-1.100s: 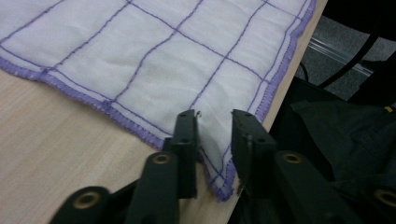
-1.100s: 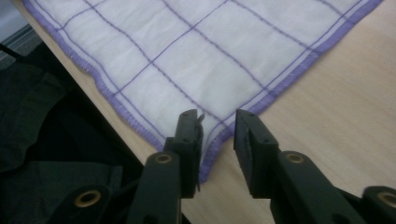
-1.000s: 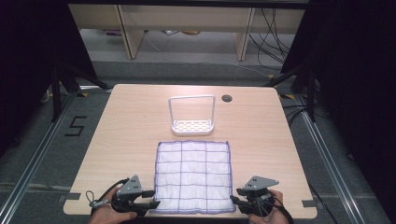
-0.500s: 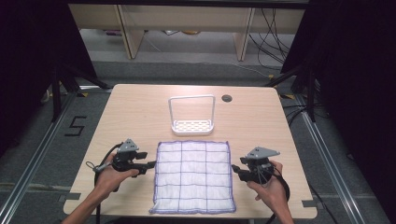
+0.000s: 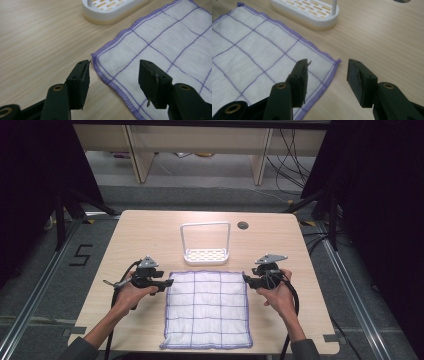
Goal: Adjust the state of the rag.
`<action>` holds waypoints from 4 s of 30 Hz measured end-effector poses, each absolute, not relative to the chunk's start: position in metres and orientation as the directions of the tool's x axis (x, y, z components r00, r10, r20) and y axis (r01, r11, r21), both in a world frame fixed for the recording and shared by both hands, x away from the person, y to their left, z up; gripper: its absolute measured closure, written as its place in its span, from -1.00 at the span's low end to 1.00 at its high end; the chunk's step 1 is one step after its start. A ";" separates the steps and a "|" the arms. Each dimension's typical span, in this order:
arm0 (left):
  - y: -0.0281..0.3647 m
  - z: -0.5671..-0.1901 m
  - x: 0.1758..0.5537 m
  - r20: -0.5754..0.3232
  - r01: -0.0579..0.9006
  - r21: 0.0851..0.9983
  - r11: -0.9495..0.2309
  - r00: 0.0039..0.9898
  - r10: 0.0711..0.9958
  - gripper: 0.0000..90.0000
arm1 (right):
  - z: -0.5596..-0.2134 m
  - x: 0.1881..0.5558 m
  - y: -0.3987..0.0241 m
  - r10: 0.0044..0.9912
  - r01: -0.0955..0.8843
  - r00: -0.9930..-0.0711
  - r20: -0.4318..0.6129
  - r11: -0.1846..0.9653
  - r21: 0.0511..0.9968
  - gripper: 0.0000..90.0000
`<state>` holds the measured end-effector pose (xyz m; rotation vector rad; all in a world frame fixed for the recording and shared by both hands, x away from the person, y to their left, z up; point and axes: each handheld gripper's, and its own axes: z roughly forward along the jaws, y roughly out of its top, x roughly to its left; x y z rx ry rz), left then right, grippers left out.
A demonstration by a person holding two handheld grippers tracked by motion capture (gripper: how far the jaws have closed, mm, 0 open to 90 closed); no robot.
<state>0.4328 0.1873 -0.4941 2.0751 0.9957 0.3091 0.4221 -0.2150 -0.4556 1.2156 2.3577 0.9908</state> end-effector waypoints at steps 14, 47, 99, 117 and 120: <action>0.185 -0.495 0.457 -0.105 0.556 0.734 -0.391 0.661 0.743 -0.11 | -0.466 0.457 -0.207 0.814 0.613 -0.580 0.029 0.413 0.674 0.13; 0.173 -0.512 0.469 -0.066 0.562 0.693 -0.452 0.674 0.736 -0.05 | -0.492 0.473 -0.195 0.806 0.647 -0.591 0.011 0.466 0.603 0.22; 0.172 -0.507 0.463 -0.025 0.472 0.746 -0.470 0.725 0.688 0.90 | -0.491 0.473 -0.199 0.787 0.628 -0.613 0.068 0.433 0.647 0.97; 0.178 -0.489 0.468 -0.049 0.450 0.796 -0.404 0.714 0.699 0.90 | -0.470 0.476 -0.198 0.785 0.566 -0.617 0.061 0.388 0.727 0.97; 0.180 -0.484 0.468 -0.062 0.448 0.807 -0.385 0.713 0.699 0.90 | -0.458 0.474 -0.201 0.782 0.564 -0.621 0.051 0.401 0.722 0.98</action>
